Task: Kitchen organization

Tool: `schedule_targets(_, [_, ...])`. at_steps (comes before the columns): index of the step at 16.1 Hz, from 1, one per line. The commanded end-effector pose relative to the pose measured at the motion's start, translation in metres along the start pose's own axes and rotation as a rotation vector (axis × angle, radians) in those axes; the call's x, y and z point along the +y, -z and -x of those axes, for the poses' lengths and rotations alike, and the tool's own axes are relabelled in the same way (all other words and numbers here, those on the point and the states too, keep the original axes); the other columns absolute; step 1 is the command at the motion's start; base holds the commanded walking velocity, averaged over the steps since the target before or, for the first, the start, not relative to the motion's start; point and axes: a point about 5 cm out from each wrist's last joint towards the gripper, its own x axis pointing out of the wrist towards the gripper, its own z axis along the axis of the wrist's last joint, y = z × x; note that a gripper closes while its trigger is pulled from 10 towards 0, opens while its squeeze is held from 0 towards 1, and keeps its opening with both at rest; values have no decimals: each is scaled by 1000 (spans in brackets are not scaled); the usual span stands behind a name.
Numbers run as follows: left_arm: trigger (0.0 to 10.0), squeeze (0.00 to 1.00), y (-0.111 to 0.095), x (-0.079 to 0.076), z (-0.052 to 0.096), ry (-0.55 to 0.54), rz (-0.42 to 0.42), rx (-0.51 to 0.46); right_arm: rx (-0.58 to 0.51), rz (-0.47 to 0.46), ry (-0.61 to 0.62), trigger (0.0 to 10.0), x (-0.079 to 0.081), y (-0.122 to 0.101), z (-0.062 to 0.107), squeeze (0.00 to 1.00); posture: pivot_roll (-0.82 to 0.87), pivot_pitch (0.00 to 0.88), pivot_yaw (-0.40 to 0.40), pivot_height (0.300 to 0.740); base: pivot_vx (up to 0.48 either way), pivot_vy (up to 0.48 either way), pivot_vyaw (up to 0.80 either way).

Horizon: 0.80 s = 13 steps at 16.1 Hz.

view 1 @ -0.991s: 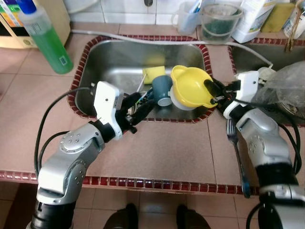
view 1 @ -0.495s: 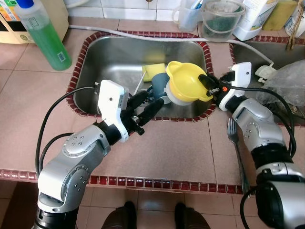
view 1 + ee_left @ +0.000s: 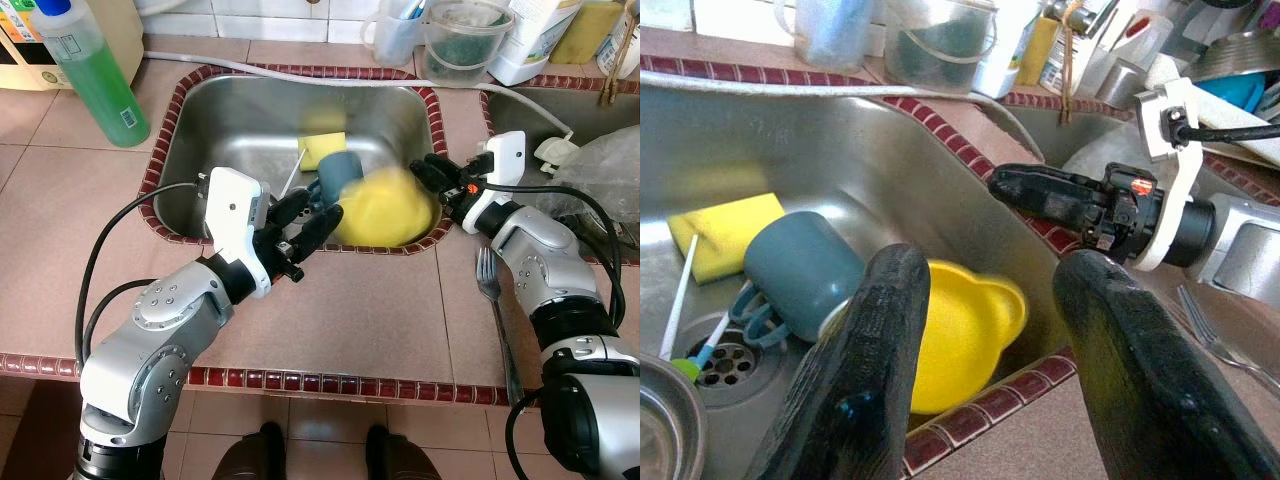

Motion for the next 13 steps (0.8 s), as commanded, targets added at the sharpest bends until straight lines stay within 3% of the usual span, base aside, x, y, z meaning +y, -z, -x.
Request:
schedule_targets(1, [10000,0,0,-5,0,23,-4,4,-24,0,-3,10000,-4,-6,2,1000,-11,299,-5,740,0,0,0])
schedule_targets(6, [10000,0,1,1,-3,10,-12,0,-153,-25,-11,10000,-5,-23,3,1000,-11,264,1,740,0,0,0])
schedule_targets(8, [10000,0,0,5,-7,0,-20,-13,-248,-42,-7,10000,-7,-41,7,1000,-12,229,5,740,0,0,0])
schedule_targets(13, [10000,0,7,20,-19,-77,-64,-25,-353,-18,62,10000,0,-47,19,1000,-25,150,11,740,0,0,0])
